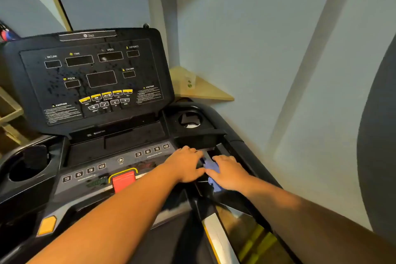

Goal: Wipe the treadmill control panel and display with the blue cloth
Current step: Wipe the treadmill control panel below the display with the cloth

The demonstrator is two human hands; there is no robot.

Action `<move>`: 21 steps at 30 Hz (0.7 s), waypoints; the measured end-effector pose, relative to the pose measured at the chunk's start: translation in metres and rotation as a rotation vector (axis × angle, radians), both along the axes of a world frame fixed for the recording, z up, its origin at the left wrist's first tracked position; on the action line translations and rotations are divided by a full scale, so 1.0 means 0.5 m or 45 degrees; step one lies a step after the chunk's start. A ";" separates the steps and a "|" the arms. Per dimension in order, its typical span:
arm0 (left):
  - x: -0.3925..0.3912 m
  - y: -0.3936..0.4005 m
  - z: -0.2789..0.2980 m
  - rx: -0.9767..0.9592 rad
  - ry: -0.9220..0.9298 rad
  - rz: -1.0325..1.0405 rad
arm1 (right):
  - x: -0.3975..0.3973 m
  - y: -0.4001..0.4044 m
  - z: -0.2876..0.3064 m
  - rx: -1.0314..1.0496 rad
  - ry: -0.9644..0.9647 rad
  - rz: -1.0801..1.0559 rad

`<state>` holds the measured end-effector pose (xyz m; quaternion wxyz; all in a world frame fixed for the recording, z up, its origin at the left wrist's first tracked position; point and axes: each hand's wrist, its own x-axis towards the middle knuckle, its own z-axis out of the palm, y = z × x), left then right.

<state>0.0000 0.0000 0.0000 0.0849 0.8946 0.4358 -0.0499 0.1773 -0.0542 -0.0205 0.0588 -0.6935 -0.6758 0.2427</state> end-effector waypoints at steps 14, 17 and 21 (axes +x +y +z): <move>0.036 -0.002 -0.026 -0.204 -0.498 0.207 | -0.003 -0.009 -0.057 0.165 0.233 -0.081; 0.015 -0.008 -0.010 -0.276 -0.767 0.277 | -0.017 -0.010 -0.013 0.193 0.482 -0.109; -0.018 -0.008 0.020 -0.402 -1.097 0.554 | -0.057 -0.006 0.048 0.101 0.776 -0.249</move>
